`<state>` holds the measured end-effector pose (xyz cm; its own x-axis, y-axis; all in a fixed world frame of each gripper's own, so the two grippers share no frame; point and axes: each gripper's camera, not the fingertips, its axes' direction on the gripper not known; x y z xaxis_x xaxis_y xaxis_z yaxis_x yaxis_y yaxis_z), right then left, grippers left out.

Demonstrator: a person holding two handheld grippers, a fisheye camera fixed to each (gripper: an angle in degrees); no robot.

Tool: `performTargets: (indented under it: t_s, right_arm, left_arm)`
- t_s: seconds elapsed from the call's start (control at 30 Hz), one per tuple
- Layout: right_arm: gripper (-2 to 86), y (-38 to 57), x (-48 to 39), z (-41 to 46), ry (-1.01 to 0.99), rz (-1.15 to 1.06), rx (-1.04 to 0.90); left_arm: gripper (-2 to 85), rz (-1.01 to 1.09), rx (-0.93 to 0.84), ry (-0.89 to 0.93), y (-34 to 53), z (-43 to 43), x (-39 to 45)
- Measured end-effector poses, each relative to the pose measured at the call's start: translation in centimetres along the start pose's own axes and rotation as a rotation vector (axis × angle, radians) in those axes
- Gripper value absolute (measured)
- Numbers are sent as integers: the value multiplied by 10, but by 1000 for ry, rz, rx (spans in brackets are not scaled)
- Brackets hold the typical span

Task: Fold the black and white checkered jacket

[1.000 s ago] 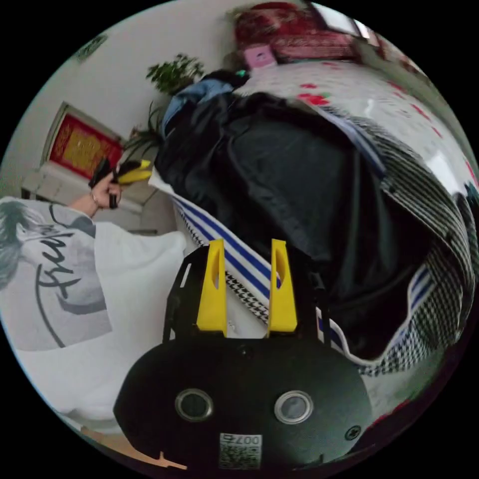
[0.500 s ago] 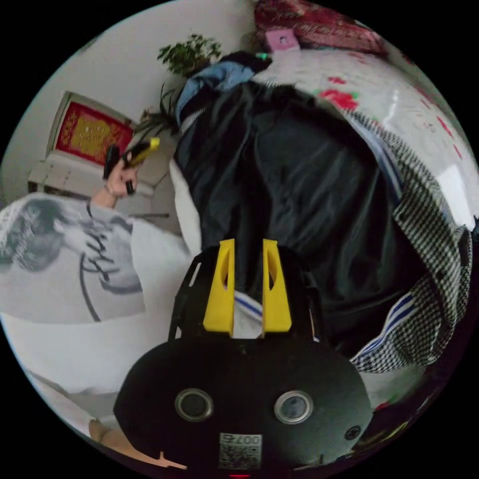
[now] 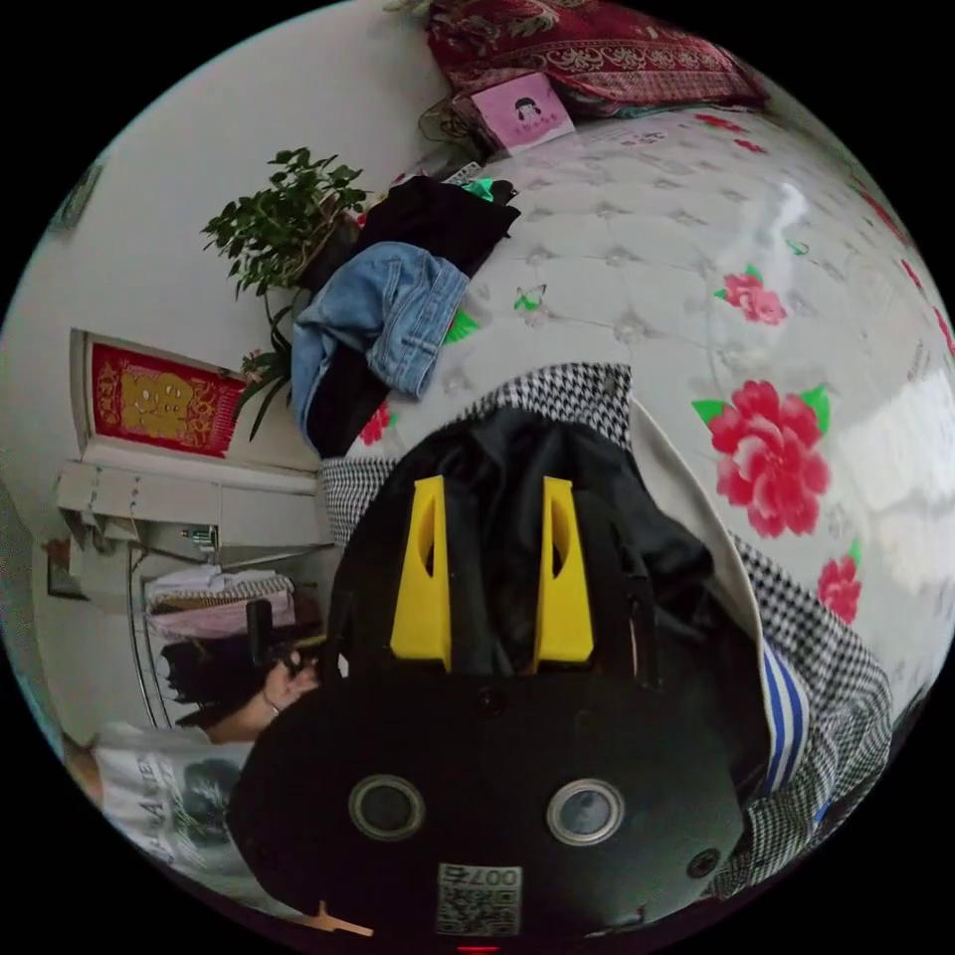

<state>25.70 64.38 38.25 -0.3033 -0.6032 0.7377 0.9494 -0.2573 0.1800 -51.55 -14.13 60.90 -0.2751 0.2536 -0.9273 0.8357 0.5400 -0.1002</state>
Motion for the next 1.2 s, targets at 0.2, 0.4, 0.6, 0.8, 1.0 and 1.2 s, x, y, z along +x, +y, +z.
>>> performTargets:
  t_s: [0.2, 0.4, 0.6, 0.8, 1.0, 1.2]
  right_arm:
    - [160, -98, 14, 50, 15, 129, -33]
    - [154, -107, 20, 119, 184, 125, -250]
    - [63, -83, -2, 119, 469, -76, -255]
    - [54, 17, 42, -74, 18, -129, 384]
    - [72, 158, 185, -90, -54, 274, 398]
    - [85, 227, 204, -73, -3, 303, 367]
  left_arm:
    - [-8, 610, -59, 100, 42, -49, 97]
    - [-8, 1003, -555, 43, 95, -4, 144]
    - [-8, 1073, -725, 41, 113, 29, 153]
    - [-4, 1174, -878, -26, 134, 67, 172]
    - [41, 1132, -1128, -105, 175, 162, 156]
    - [76, 1001, -982, -156, 149, 147, 159]
